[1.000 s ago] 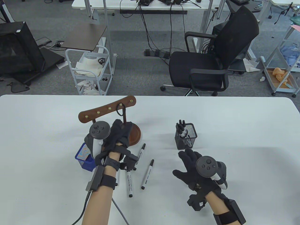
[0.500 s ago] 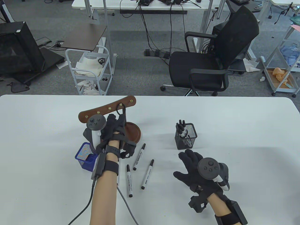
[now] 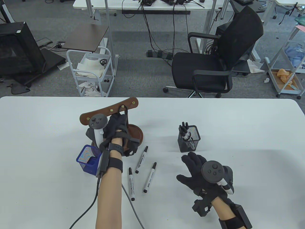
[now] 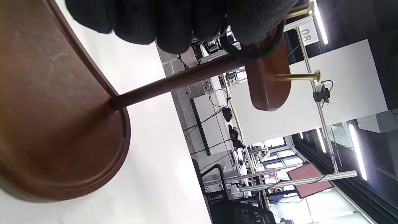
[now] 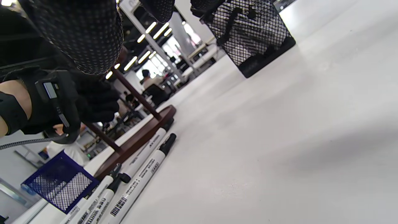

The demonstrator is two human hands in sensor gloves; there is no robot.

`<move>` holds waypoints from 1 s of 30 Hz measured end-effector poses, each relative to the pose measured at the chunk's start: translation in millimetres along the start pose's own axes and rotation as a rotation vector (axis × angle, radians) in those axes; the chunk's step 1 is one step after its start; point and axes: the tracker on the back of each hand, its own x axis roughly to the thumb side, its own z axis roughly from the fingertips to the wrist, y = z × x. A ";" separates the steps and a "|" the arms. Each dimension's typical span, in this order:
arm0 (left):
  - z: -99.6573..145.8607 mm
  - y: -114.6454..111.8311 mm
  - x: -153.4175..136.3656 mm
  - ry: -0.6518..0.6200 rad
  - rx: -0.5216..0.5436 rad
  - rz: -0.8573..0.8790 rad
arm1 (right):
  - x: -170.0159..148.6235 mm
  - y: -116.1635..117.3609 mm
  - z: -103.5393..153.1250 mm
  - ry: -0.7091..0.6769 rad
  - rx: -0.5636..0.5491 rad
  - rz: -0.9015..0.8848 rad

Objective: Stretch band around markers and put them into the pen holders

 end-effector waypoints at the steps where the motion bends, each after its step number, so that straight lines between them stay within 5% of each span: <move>1: 0.0 -0.1 -0.1 -0.001 0.010 0.003 | 0.1 -0.1 0.2 0.001 0.001 -0.001; 18: 12.4 12.1 18.3 -0.039 0.005 0.009 | 0.6 1.3 1.0 0.002 0.012 0.013; 30: 44.4 31.4 30.5 -0.126 -0.042 -0.117 | 1.7 3.3 -0.1 -0.001 0.016 0.010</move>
